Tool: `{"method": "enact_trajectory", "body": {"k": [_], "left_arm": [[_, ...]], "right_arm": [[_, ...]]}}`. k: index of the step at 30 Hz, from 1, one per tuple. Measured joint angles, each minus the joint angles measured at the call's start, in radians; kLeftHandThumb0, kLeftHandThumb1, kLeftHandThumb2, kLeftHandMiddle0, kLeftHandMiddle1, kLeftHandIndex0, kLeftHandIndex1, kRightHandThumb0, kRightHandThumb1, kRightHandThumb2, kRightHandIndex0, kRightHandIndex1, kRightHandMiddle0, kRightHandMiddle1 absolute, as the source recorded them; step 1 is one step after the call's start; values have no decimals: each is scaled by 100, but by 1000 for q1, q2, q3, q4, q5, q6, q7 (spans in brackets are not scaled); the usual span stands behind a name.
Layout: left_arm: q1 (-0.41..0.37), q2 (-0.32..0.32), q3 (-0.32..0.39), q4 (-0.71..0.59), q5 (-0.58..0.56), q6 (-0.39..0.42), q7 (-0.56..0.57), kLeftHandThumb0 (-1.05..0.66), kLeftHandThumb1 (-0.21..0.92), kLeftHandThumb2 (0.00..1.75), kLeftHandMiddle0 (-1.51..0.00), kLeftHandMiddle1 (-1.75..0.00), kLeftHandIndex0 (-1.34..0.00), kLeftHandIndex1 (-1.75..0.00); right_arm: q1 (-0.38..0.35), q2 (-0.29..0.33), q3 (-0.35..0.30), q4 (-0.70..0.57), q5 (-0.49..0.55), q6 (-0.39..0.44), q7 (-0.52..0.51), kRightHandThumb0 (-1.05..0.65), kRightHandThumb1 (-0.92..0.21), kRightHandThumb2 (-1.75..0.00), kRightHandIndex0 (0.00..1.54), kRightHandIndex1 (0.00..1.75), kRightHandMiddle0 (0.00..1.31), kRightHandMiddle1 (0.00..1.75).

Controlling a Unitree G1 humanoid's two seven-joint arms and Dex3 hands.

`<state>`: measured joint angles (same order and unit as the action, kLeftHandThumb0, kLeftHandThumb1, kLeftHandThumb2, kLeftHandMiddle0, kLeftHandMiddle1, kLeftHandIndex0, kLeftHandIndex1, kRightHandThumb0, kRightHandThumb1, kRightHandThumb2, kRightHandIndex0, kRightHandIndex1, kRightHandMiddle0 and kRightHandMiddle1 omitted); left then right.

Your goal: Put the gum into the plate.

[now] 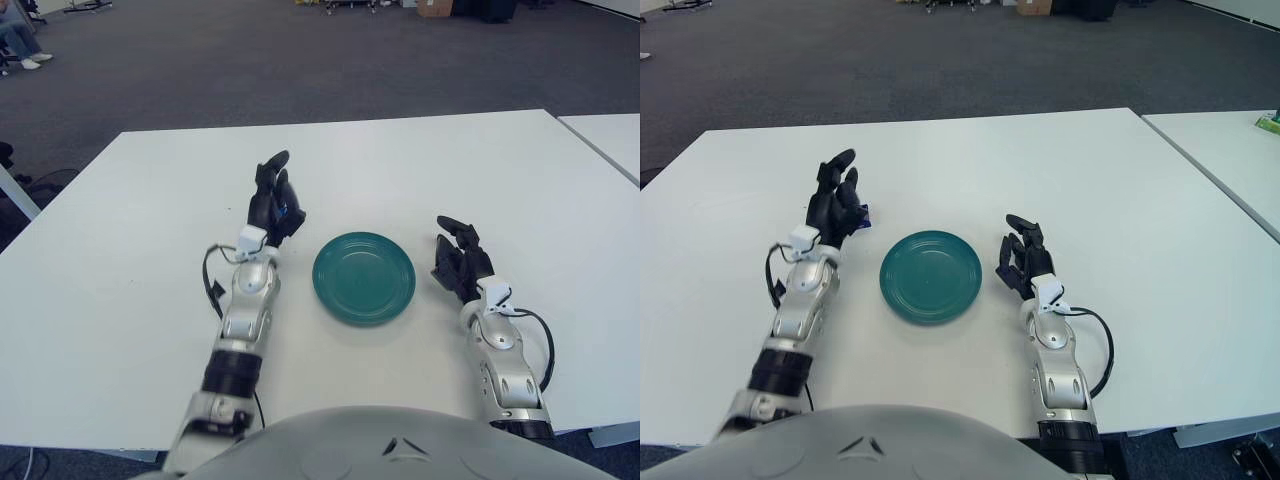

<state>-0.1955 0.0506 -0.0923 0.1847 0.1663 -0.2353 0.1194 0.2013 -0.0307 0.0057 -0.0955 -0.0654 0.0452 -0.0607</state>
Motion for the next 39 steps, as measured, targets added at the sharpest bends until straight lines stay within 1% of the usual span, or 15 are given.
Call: {"method": "enact_trajectory", "body": {"k": [4, 6, 9, 13, 15, 18, 22, 27, 30, 34, 39], "left_arm": [[-77, 109, -34, 98, 155, -48, 10, -92, 92, 75, -32, -2, 0, -85], [-111, 154, -46, 152, 208, -67, 15, -94, 92, 72, -32, -1, 0, -88], [-165, 223, -90, 245, 303, -96, 27, -97, 92, 66, -30, -1, 0, -93], [-231, 285, -152, 346, 403, -130, 33, -101, 92, 57, -26, 0, 0, -95], [-257, 301, -176, 382, 435, -145, 33, -102, 92, 53, -24, 0, 0, -95], [-299, 315, -214, 436, 471, -161, 30, -104, 92, 49, -21, 0, 0, -95], [-362, 316, -264, 511, 508, -170, 12, -105, 92, 44, -18, 0, 0, -93], [-440, 312, -321, 624, 537, -177, -16, -105, 92, 39, -14, 0, 0, -97], [-477, 306, -344, 690, 540, -188, -38, -105, 92, 38, -13, 0, 0, -100], [-503, 301, -363, 761, 540, -199, -66, -105, 92, 37, -11, 0, -1, -101], [-512, 301, -382, 831, 540, -205, -78, -105, 92, 37, -10, 0, -3, -103]], "right_arm": [[-5, 2, 0, 10, 0, -7, -2, -65, -92, -88, 48, 2, 0, 81], [-6, 3, 0, 13, 0, -9, -3, -64, -92, -88, 48, 2, 0, 82], [-7, 3, 0, 14, 0, -10, -4, -64, -92, -88, 49, 2, 0, 85], [-6, 3, -2, 15, 1, -11, -4, -64, -92, -87, 49, 3, 0, 86], [-6, 4, -2, 15, 1, -12, -4, -64, -92, -87, 49, 3, 0, 87], [-5, 4, -3, 17, 2, -15, -4, -65, -92, -87, 50, 3, 1, 87], [-8, 4, -4, 23, 2, -21, -5, -65, -92, -87, 50, 3, 0, 87], [-11, 4, -5, 29, 1, -27, -5, -65, -92, -87, 51, 3, 0, 88], [-12, 4, -6, 31, 1, -30, -5, -65, -92, -87, 51, 3, 0, 88], [-13, 4, -9, 34, 1, -34, -8, -65, -92, -86, 51, 3, 1, 89], [-13, 4, -14, 38, 1, -38, -13, -65, -92, -86, 51, 3, 2, 89]]}}
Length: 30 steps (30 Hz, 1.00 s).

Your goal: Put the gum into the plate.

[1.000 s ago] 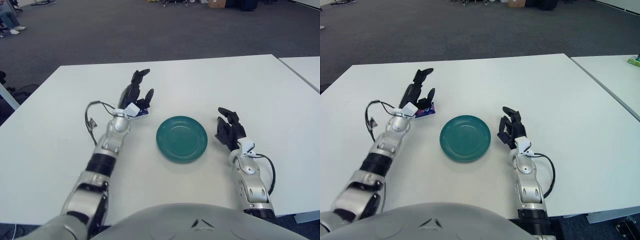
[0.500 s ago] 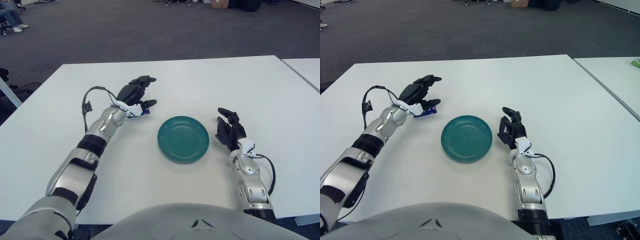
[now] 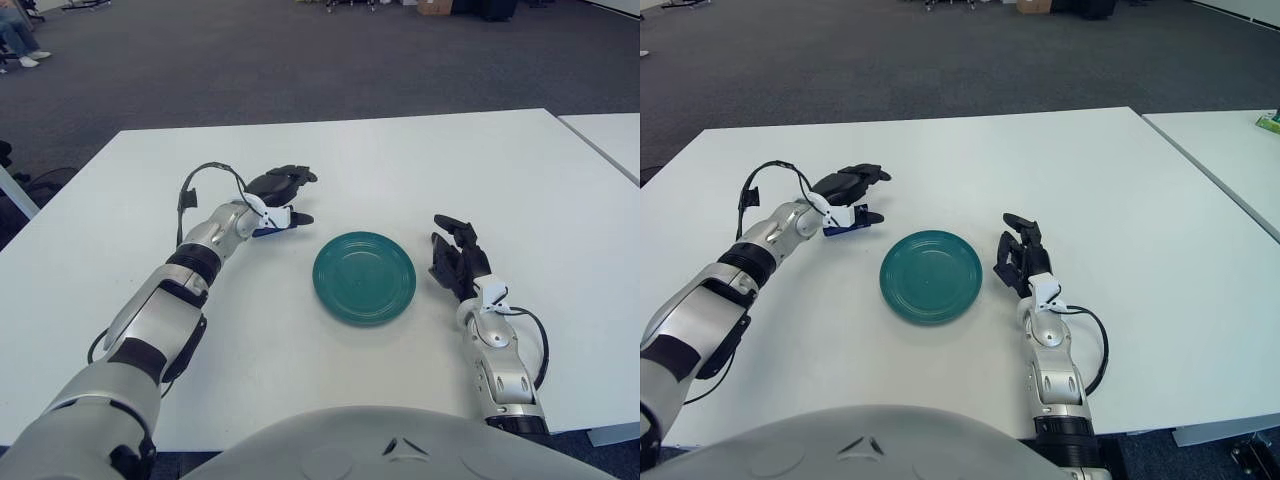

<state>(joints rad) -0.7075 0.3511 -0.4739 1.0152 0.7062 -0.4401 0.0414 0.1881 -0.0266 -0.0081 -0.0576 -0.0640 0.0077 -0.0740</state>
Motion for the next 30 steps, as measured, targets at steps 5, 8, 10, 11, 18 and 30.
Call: {"method": "enact_trajectory", "body": {"k": [5, 8, 10, 11, 18, 30], "left_arm": [[-8, -7, -13, 69, 0, 0, -10, -105, 92, 36, -10, 0, -6, -105], [-15, -14, -21, 105, 0, 1, -16, -105, 92, 36, -9, 0, -7, -106], [-21, -18, -26, 127, 0, 4, -20, -105, 92, 36, -8, 0, -8, -106], [-25, -20, -29, 138, 0, 5, -23, -105, 92, 36, -8, 0, -9, -107], [-44, -28, -46, 182, 1, 20, -26, -105, 92, 35, -7, 0, -11, -108], [-51, -26, -56, 217, 4, 38, -15, -105, 92, 35, -6, 0, -11, -110]], "right_arm": [[1, 0, -6, 0, 0, 0, -3, -65, -92, -85, 52, 3, 2, 90], [2, 0, -9, 0, 0, 0, -4, -65, -92, -85, 52, 3, 2, 90], [2, -1, -10, 0, 0, 0, -5, -65, -92, -85, 52, 3, 2, 90], [2, -1, -10, 0, 0, 0, -5, -66, -92, -86, 52, 3, 1, 90], [2, -1, -14, 0, 0, 0, -5, -67, -92, -86, 52, 3, 1, 90], [1, -5, -23, 0, 0, 12, -5, -67, -92, -87, 51, 2, 0, 88]]}}
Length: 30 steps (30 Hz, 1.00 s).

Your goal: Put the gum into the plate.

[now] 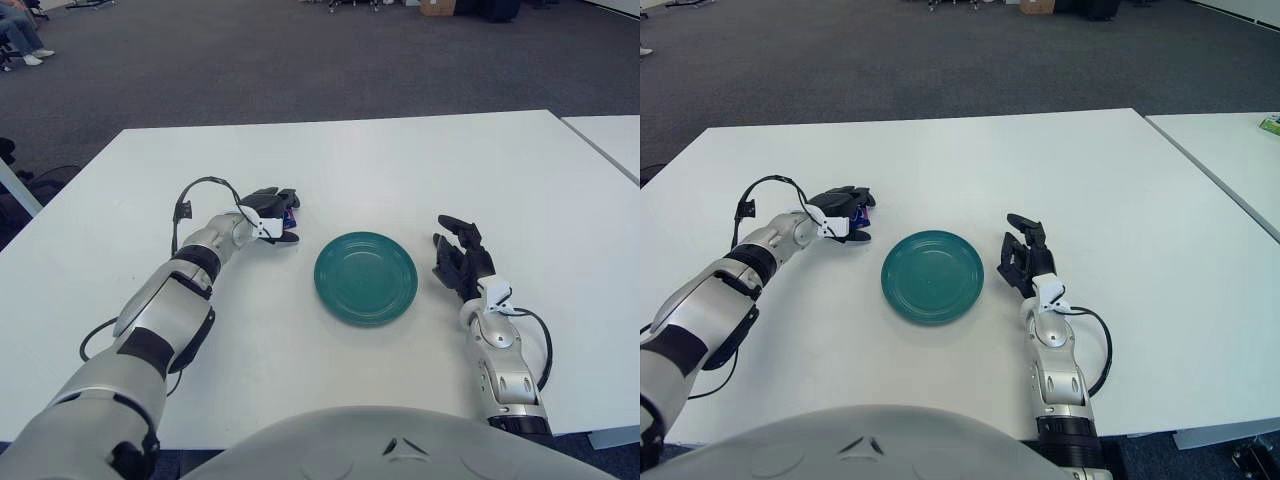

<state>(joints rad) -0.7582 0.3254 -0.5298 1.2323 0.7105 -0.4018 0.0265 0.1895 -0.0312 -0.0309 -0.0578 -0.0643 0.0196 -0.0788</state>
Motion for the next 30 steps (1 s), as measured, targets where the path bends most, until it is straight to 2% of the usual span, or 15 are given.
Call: {"method": "enact_trajectory", "body": {"k": [18, 24, 26, 28, 29, 30], "left_arm": [[-5, 2, -2, 31, -1, 52, 0, -105, 92, 36, -10, -2, -12, -111], [-5, 2, -1, 41, -6, 50, 8, -104, 92, 35, -20, -6, -14, -110], [-5, 3, 0, 46, -12, 47, 10, -99, 92, 33, -25, -8, -16, -108], [-5, 3, 2, 51, -19, 43, 13, -85, 92, 27, -18, -48, -19, -109], [-5, 3, 3, 54, -21, 41, 14, -80, 91, 26, -15, -63, -20, -113], [-5, 3, 5, 57, -25, 40, 16, -72, 88, 27, -10, -89, -21, -121]], "right_arm": [[4, -16, -13, 0, 1, 18, 9, -66, -92, -88, 51, 3, 0, 88], [7, -20, -20, -2, 1, 20, 14, -65, -92, -88, 51, 2, 0, 88], [10, -21, -23, -4, 2, 20, 17, -65, -92, -89, 51, 2, 0, 89], [12, -23, -26, -6, 3, 20, 19, -65, -92, -89, 51, 2, 0, 89], [13, -24, -28, -7, 3, 20, 20, -65, -92, -89, 51, 2, 0, 89], [14, -25, -30, -7, 4, 20, 22, -65, -92, -89, 51, 2, 0, 89]]}}
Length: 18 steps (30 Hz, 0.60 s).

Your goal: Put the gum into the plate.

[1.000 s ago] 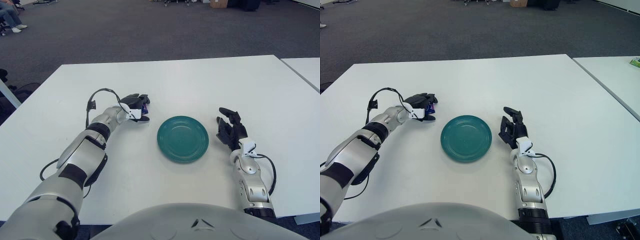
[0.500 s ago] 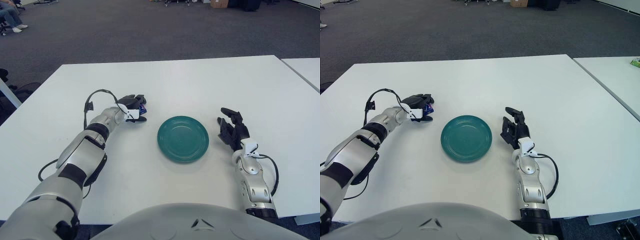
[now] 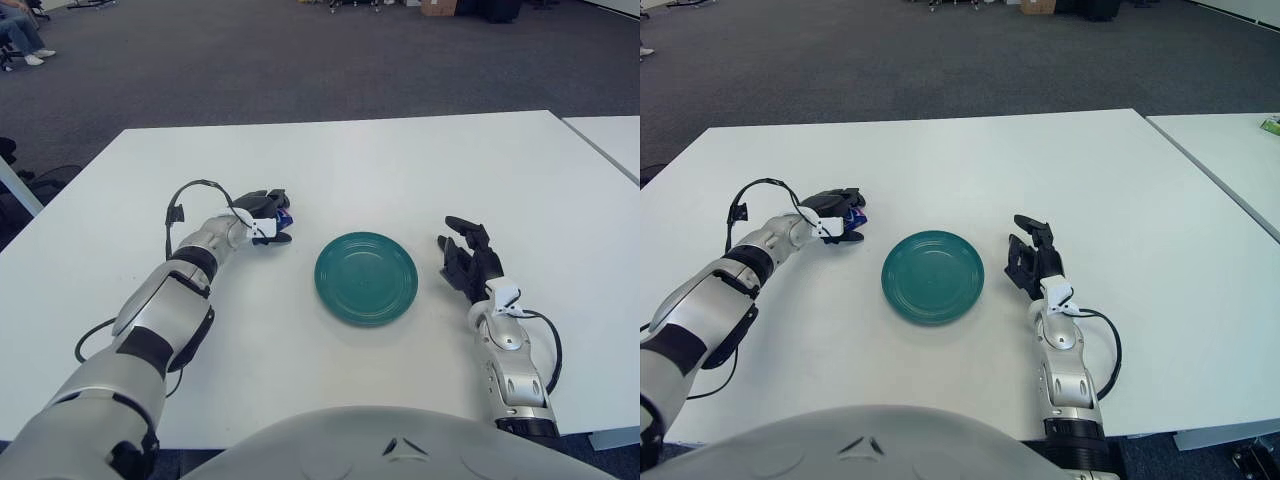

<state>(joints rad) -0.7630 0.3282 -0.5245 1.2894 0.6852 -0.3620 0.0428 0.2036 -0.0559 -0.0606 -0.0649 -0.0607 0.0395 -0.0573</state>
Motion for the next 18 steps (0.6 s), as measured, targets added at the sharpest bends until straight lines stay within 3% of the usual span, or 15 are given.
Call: {"method": "enact_trajectory", "body": {"k": [2, 5, 7, 12, 18], "left_arm": [[0, 0, 3, 5, -9, -1, 5, -51, 87, 36, -10, -131, -33, -140], [2, 0, 14, 11, -19, 2, 18, -17, 71, 72, -25, -156, -34, -157], [4, 0, 28, 11, -34, 6, 36, -9, 64, 85, -30, -164, -33, -163], [12, -1, 70, 12, -75, 22, 68, -1, 49, 109, -42, -170, -36, -172], [38, 0, 114, 10, -115, -9, 126, 0, 25, 130, -68, -146, -57, -174]], "right_arm": [[2, -3, -4, -1, 2, 0, 4, -65, -92, -89, 51, 2, 1, 90], [4, -8, -9, -1, 8, 0, 11, -65, -92, -89, 51, 2, 2, 91], [4, -11, -13, 0, 11, -1, 16, -66, -92, -89, 51, 2, 2, 91], [4, -13, -23, 0, 14, -2, 25, -66, -92, -90, 50, 1, 2, 91], [4, -22, -32, 2, 15, -7, 27, -67, -92, -91, 50, 1, 2, 92]]}}
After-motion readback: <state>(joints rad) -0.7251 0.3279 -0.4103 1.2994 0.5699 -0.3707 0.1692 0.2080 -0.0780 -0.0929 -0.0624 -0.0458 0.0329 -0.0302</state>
